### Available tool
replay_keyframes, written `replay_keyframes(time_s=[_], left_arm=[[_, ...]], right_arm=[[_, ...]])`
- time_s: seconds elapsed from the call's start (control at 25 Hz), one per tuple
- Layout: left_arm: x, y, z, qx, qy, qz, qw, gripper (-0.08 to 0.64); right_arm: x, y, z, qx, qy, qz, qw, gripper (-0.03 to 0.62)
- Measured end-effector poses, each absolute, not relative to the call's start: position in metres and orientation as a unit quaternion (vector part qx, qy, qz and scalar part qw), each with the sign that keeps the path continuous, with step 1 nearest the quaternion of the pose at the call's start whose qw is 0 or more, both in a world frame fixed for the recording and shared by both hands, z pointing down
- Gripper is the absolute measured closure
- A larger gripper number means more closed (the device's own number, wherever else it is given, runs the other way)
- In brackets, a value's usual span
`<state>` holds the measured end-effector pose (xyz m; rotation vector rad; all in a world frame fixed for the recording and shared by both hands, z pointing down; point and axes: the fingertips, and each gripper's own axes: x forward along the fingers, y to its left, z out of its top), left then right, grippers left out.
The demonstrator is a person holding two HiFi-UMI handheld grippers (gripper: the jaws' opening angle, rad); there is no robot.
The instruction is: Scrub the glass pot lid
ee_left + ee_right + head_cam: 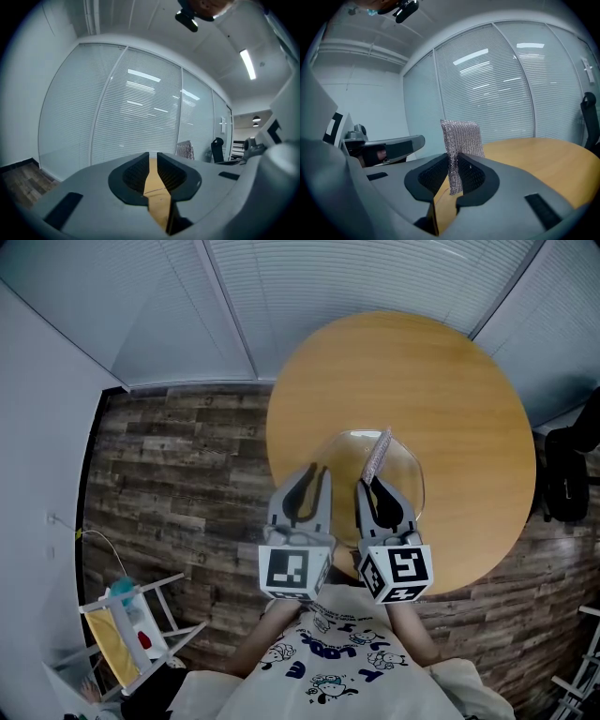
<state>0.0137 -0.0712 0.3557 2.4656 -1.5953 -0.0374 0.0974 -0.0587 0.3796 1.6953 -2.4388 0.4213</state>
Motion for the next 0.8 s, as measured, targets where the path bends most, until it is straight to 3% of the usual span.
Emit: replay_keyframes(time_s=[0.8], left_arm=[[0.038,-0.077,0.350,0.842,-0.533,-0.010,0.089,0.500]], right_arm=[[0.119,-0.061,0.376,0.570,-0.807,0.140,0.068,0.518]])
